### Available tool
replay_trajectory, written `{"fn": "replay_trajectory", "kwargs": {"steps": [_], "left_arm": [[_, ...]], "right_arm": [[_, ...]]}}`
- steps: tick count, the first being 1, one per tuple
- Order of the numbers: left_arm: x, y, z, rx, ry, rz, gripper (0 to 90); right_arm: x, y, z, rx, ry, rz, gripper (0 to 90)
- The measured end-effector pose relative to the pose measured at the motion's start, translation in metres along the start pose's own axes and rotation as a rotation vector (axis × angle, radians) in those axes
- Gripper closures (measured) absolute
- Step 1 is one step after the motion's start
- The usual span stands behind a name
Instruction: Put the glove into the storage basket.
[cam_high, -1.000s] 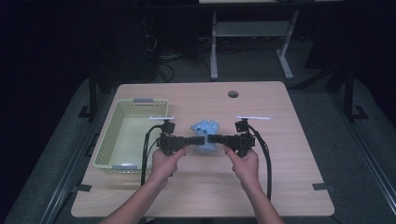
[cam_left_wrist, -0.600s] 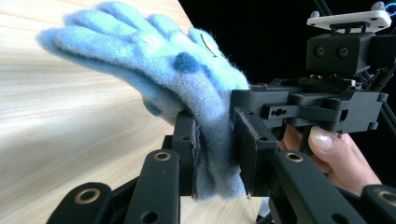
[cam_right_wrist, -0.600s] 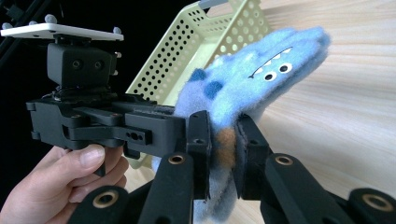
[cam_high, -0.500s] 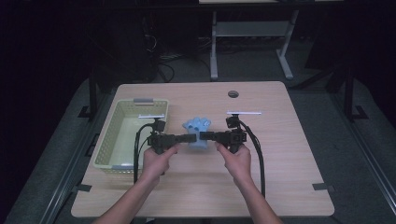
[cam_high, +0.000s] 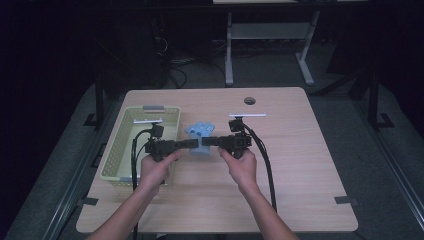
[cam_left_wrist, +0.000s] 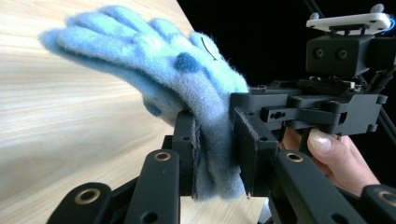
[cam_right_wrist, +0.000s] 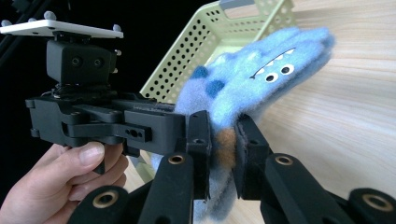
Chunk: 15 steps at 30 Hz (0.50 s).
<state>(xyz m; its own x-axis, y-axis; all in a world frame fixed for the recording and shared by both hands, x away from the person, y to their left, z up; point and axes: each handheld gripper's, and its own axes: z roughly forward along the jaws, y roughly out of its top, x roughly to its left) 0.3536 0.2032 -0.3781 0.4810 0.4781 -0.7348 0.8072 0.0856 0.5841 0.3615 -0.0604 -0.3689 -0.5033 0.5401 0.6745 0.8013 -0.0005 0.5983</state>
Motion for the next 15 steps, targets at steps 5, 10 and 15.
{"fn": "replay_trajectory", "kwargs": {"steps": [5,10,15], "left_arm": [[0.002,0.003,-0.010,-0.016,0.004,-0.004,70.5],[0.006,0.005,-0.019,-0.021,0.006,-0.002,70.5],[0.007,0.008,-0.028,-0.027,0.012,0.002,70.5]], "right_arm": [[0.007,0.006,0.008,0.013,0.004,-0.018,78.4],[0.013,0.011,0.017,0.020,0.011,-0.032,78.4],[0.019,0.014,0.023,0.025,0.020,-0.036,78.4]]}}
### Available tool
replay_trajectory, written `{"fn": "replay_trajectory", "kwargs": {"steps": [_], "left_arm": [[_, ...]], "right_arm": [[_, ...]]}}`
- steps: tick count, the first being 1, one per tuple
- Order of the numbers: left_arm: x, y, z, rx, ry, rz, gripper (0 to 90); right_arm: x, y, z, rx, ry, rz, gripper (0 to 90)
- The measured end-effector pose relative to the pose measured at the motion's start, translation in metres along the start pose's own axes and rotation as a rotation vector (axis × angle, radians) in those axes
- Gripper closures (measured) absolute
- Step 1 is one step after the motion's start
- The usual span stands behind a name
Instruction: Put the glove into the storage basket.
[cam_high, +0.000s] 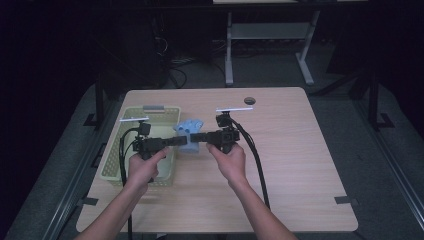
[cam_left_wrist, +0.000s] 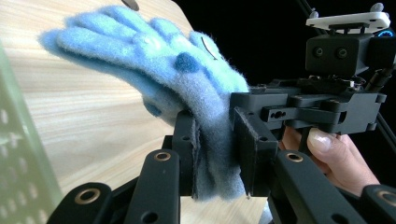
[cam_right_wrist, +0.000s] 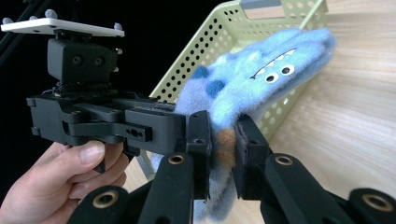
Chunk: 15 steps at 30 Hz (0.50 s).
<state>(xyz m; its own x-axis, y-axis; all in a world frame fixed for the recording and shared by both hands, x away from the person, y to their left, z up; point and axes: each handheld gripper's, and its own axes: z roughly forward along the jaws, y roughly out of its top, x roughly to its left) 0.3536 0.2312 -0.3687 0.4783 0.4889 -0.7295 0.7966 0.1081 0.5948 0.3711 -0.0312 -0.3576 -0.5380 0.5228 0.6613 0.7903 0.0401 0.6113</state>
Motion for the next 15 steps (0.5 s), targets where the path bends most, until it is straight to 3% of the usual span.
{"fn": "replay_trajectory", "kwargs": {"steps": [15], "left_arm": [[0.005,0.006,-0.024,-0.020,0.010,-0.007,70.5]], "right_arm": [[0.014,0.010,0.018,0.019,0.021,-0.023,78.4]]}}
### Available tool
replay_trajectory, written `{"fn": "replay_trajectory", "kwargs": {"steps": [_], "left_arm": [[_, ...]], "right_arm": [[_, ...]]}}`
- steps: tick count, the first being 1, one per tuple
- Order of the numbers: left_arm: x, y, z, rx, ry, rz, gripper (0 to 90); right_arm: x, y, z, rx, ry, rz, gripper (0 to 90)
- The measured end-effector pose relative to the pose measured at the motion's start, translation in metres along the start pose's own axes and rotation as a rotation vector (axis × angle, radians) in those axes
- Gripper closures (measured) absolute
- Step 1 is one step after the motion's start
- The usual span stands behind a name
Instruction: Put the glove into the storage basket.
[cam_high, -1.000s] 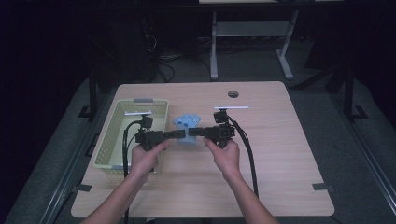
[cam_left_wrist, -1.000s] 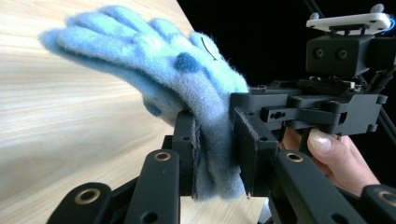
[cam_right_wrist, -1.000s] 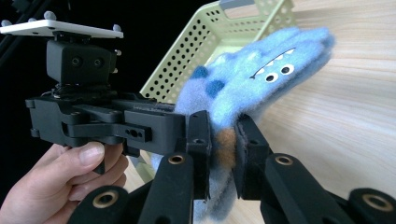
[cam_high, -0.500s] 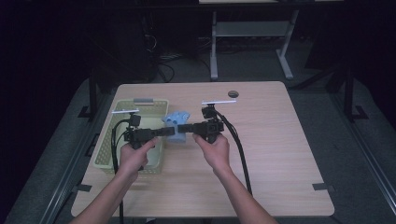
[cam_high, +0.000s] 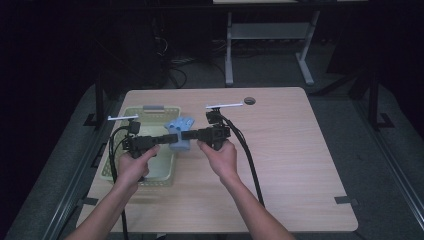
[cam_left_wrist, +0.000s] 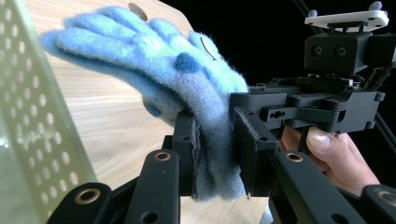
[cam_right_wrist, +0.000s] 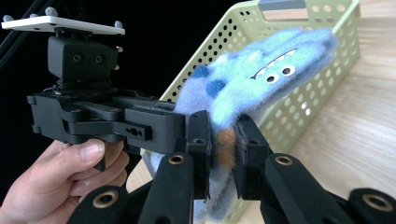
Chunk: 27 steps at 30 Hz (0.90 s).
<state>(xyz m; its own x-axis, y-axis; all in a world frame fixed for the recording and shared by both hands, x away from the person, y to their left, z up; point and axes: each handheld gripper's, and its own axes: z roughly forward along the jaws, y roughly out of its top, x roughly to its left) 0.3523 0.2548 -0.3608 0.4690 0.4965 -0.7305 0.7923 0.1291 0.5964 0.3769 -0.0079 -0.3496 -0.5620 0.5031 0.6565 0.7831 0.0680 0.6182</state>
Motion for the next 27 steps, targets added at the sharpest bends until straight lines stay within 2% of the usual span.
{"fn": "replay_trajectory", "kwargs": {"steps": [12,27], "left_arm": [[0.009,0.003,-0.020,-0.018,0.022,0.004,70.5],[0.022,0.005,-0.044,-0.023,0.048,-0.008,70.6]], "right_arm": [[0.009,0.008,0.022,0.016,0.017,-0.022,78.4],[0.018,0.012,0.048,0.042,0.045,-0.016,78.4]]}}
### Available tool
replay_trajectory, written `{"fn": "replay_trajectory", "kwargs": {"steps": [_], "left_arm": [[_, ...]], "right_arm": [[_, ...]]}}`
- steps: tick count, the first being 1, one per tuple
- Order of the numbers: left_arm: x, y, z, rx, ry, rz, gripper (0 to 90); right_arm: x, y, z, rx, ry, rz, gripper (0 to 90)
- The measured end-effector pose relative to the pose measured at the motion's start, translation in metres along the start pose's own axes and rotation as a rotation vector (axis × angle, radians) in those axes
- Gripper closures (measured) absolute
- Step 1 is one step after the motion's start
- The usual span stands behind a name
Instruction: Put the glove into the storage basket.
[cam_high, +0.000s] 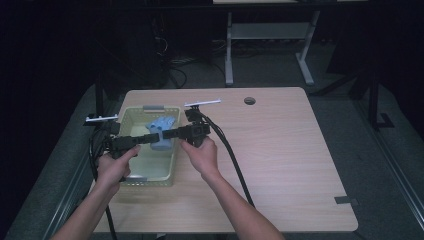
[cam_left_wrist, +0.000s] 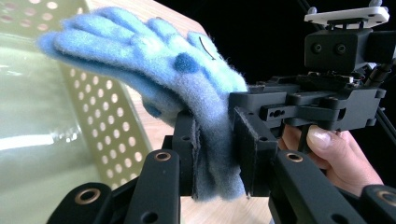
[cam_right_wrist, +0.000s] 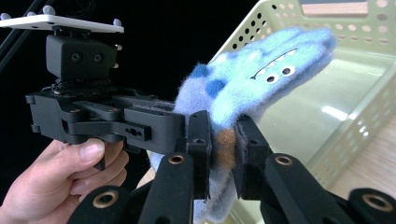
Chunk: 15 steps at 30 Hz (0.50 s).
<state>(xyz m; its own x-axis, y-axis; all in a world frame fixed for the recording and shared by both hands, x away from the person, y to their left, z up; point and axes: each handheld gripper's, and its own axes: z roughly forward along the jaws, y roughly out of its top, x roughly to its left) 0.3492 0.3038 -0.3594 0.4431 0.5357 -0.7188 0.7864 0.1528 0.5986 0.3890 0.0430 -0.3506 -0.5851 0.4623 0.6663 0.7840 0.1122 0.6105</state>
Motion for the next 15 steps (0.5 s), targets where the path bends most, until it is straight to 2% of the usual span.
{"fn": "replay_trajectory", "kwargs": {"steps": [4,9,15], "left_arm": [[0.008,0.000,-0.005,-0.004,-0.013,-0.023,70.5],[0.015,0.000,-0.013,-0.007,-0.003,-0.035,70.4],[0.029,0.000,-0.023,-0.010,-0.022,-0.079,70.0]], "right_arm": [[0.001,0.001,0.008,0.007,0.005,-0.002,78.4],[0.002,0.002,0.020,0.017,0.015,0.006,78.7],[0.003,0.002,0.034,0.030,0.037,0.023,79.4]]}}
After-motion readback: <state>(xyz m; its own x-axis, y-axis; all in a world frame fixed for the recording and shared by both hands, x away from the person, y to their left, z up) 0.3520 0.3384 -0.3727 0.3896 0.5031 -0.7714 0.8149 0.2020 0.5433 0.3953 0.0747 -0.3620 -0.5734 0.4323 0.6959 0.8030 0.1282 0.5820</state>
